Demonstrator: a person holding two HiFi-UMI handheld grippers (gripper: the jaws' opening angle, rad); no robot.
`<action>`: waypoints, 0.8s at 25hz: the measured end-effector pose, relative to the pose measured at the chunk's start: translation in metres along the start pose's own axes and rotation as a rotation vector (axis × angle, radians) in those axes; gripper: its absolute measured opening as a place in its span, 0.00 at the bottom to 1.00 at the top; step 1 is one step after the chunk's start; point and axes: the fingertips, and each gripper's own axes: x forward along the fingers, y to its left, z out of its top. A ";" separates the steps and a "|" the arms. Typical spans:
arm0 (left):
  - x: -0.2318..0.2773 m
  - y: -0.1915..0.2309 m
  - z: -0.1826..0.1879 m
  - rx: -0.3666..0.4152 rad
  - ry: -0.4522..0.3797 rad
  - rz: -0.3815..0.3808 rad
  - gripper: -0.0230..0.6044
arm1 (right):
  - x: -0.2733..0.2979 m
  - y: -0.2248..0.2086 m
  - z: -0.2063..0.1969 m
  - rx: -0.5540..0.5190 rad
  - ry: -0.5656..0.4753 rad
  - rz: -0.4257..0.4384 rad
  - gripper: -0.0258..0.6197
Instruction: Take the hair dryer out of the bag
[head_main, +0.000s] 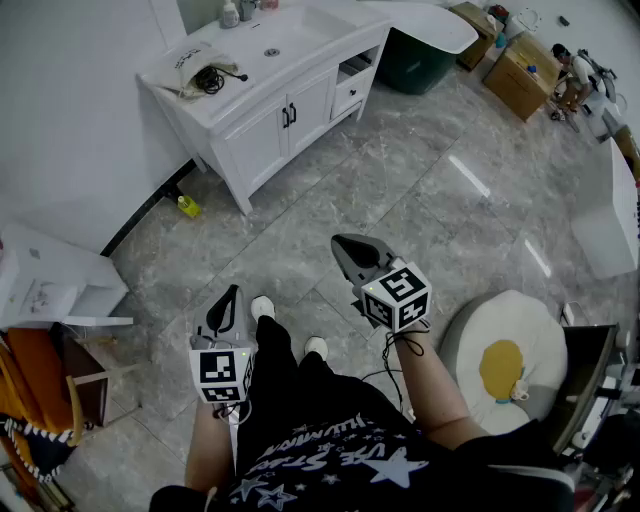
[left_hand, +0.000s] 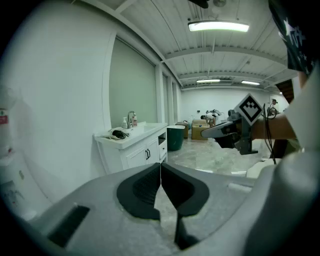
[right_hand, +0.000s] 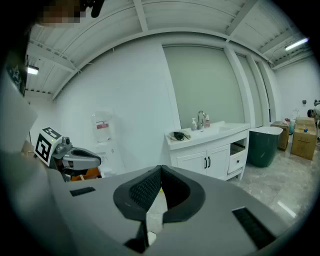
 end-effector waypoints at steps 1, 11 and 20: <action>0.000 0.000 0.001 0.007 0.000 0.000 0.07 | -0.001 0.000 0.001 0.001 -0.003 -0.001 0.04; -0.007 -0.003 0.014 -0.015 -0.040 0.004 0.07 | -0.013 0.008 0.006 -0.012 -0.013 -0.008 0.04; -0.021 0.007 0.023 -0.060 -0.090 0.022 0.08 | -0.015 0.015 0.016 -0.030 -0.040 -0.018 0.04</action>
